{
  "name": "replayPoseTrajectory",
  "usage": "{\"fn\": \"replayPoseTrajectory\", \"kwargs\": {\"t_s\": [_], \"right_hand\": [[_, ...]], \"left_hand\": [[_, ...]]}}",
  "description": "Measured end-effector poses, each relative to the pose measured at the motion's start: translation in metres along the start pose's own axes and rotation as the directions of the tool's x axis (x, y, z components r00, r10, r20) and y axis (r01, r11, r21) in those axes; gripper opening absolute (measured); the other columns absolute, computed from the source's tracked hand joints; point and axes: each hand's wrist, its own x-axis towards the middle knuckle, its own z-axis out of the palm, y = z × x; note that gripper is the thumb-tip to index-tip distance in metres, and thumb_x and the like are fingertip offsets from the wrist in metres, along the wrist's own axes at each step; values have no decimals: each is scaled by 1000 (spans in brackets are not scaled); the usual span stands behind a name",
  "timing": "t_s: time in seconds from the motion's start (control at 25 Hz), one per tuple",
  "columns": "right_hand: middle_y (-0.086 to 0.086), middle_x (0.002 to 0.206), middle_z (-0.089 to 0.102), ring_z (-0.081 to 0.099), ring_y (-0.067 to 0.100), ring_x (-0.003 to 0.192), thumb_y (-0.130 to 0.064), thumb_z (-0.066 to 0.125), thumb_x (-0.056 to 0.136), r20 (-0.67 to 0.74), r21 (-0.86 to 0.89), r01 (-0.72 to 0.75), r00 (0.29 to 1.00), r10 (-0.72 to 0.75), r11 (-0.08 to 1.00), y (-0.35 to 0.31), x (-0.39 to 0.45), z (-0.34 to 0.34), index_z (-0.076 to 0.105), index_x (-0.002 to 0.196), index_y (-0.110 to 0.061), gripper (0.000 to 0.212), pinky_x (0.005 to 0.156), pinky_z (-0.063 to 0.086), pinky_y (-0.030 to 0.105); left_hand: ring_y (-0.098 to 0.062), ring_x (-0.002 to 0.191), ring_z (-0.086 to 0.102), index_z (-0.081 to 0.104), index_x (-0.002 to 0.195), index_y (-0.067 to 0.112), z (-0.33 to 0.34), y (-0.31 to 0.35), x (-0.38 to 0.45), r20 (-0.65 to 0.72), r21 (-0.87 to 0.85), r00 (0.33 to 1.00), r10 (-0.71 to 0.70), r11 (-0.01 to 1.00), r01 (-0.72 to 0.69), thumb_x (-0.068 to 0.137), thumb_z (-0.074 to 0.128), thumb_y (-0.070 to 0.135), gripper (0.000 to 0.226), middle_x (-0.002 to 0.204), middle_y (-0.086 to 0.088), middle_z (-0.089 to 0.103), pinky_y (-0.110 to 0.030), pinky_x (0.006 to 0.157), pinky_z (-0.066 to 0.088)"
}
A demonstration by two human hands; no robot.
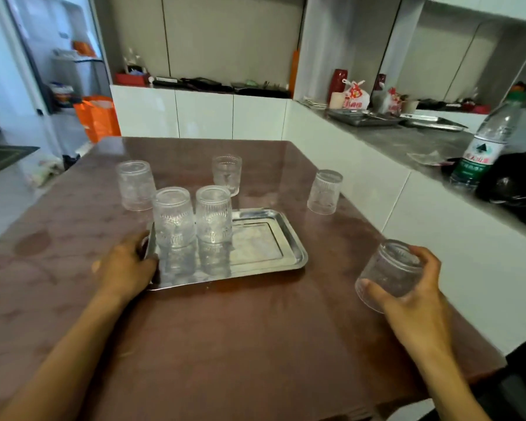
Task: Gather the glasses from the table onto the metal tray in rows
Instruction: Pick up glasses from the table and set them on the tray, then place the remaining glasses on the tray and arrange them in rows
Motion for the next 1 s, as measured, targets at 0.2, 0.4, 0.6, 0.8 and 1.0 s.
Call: {"fn": "replayPoseTrajectory", "kwargs": {"t_s": [0.2, 0.4, 0.6, 0.8, 1.0], "right_hand": [[-33, 108, 62, 67, -2, 93, -47, 91, 49, 188, 319, 95, 969, -161, 943, -53, 25, 81, 38, 121, -57, 90, 66, 58, 21], [-23, 107, 57, 64, 13, 91, -35, 87, 61, 233, 220, 282, 914, -331, 934, -98, 61, 186, 35, 124, -45, 83, 66, 50, 22], [-8, 122, 60, 63, 19, 95, -37, 84, 61, 299, 92, 291, 904, -305, 952, -81, 78, 219, 35, 127, -42, 82, 68, 50, 26], [-8, 130, 57, 62, 18, 95, -44, 81, 61, 332, 52, 346, 879, -343, 937, -75, 81, 224, 31, 130, -43, 85, 71, 57, 35], [-5, 138, 53, 59, 20, 113, -49, 80, 65, 429, 132, 305, 840, -332, 943, -77, 81, 212, 27, 136, -42, 89, 87, 54, 40]], "left_hand": [[-34, 118, 62, 56, 132, 34, 2, -6, 3, -3, 21, 1000, -2, 1000, 2, 83, 60, 33, 49, 133, -7, 65, -56, 102, 44], [-30, 118, 60, 58, 131, 37, 6, -12, 8, -50, 73, 999, 15, 997, -12, 90, 56, 37, 41, 128, -5, 64, -49, 99, 43], [-27, 108, 59, 59, 132, 37, 11, -15, 12, -48, 118, 999, 0, 993, 5, 92, 56, 31, 41, 106, -1, 59, -40, 85, 34], [-29, 110, 57, 54, 137, 34, 9, -13, 12, -41, 111, 999, -18, 994, 23, 90, 59, 27, 48, 109, -2, 59, -45, 91, 36], [-35, 109, 59, 55, 137, 29, 2, -8, 8, -13, 127, 1000, -3, 992, 5, 90, 60, 27, 48, 112, -9, 62, -51, 95, 45]]}}
